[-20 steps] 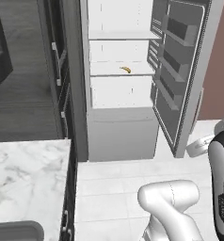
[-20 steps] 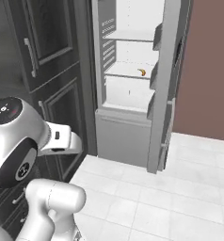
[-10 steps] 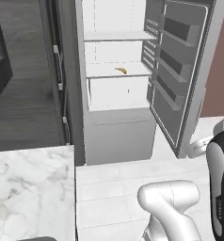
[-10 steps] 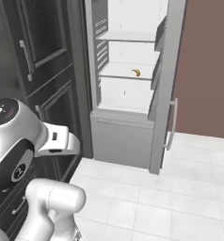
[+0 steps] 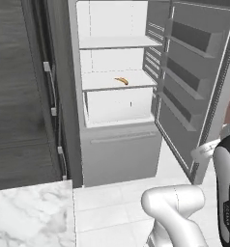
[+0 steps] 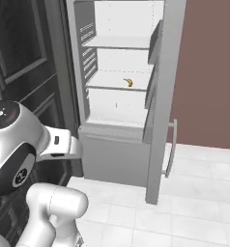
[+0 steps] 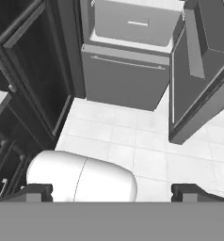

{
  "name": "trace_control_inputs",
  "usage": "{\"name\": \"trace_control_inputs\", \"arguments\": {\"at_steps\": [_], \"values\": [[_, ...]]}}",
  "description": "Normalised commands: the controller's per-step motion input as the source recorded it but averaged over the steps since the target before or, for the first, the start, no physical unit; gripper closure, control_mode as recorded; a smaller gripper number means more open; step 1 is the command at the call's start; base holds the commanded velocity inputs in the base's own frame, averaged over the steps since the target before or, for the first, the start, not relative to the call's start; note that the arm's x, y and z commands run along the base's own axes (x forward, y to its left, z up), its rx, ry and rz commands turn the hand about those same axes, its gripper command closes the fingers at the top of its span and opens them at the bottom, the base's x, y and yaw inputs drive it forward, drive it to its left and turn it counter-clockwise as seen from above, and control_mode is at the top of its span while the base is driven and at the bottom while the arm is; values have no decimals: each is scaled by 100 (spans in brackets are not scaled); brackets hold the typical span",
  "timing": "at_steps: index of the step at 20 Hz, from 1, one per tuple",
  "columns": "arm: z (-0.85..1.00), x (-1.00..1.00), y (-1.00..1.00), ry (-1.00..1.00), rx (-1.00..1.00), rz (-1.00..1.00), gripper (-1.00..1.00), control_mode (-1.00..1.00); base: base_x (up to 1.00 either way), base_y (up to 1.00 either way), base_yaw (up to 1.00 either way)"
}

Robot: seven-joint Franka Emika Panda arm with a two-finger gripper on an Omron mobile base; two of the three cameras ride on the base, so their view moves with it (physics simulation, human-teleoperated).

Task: Pick the peach and banana from the fridge and place them inside the tupperware on the counter.

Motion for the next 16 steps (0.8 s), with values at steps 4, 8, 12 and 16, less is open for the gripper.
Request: {"name": "trace_control_inputs", "arguments": {"at_steps": [4,8,12,16], "values": [[0,0,0,0,0,0,-100,100,88,30,-13],[0,0,0,0,0,0,-100,100,86,32,-13],[0,0,0,0,0,0,-100,100,82,42,-13],[0,0,0,0,0,0,-100,100,75,39,-13]]}}
